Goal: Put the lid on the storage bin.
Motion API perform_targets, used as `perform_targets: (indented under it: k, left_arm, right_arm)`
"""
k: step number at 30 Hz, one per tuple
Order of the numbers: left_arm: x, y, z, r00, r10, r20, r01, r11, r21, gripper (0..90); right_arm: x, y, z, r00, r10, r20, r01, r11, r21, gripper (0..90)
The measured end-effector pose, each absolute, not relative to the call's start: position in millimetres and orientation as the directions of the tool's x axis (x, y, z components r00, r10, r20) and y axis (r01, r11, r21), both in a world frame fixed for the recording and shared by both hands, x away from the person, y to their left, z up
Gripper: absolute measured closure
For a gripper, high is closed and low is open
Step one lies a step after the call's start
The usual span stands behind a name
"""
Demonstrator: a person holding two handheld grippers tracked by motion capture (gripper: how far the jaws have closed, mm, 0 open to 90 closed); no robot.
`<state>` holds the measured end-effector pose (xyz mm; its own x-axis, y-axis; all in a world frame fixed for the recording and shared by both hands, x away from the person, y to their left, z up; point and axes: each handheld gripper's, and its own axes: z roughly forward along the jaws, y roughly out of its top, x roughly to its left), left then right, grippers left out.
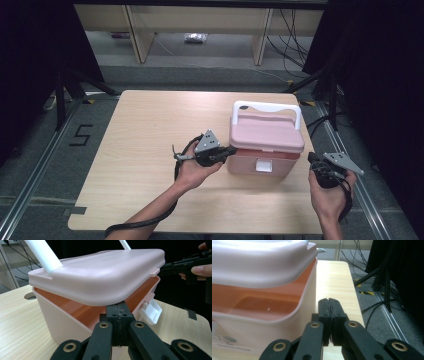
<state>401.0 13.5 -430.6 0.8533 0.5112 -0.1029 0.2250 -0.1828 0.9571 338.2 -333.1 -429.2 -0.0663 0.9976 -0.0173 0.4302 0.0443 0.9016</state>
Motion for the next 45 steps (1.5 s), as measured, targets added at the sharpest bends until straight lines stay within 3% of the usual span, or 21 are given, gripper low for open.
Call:
perform_targets:
  k: [7, 9, 10, 22, 28, 45]
  left_arm:
    - [396, 22, -432, 0.852, 0.514, -0.098, 0.231, -0.202, 0.952, 89.9]
    - [394, 24, -433, 0.853, 0.513, -0.095, 0.232, -0.210, 0.950, 89.9]
    - [394, 25, -434, 0.854, 0.512, -0.096, 0.231, -0.207, 0.951, 89.9]
    - [384, 48, -435, 0.842, 0.533, -0.084, 0.223, -0.203, 0.953, 89.8]
    - [381, 76, -435, 0.814, 0.578, -0.056, 0.203, -0.192, 0.960, 89.6]
    - [369, 162, -450, 0.677, 0.734, -0.052, 0.215, -0.130, 0.968, 84.9]
  right_arm:
    - [335, -330, -430, -0.047, 0.998, 0.036, 0.442, -0.012, 0.897, 89.3]
    - [335, -334, -431, -0.066, 0.998, -0.010, 0.438, 0.038, 0.898, 89.3]
    - [334, -332, -432, -0.064, 0.998, 0.024, 0.443, 0.007, 0.896, 89.4]
    - [332, -333, -434, -0.068, 0.998, 0.007, 0.445, 0.024, 0.895, 90.0]
    - [330, -333, -439, -0.063, 0.997, 0.045, 0.446, -0.012, 0.895, 89.9]
    - [323, -336, -452, -0.077, 0.997, 0.005, 0.461, 0.031, 0.887, 87.3]
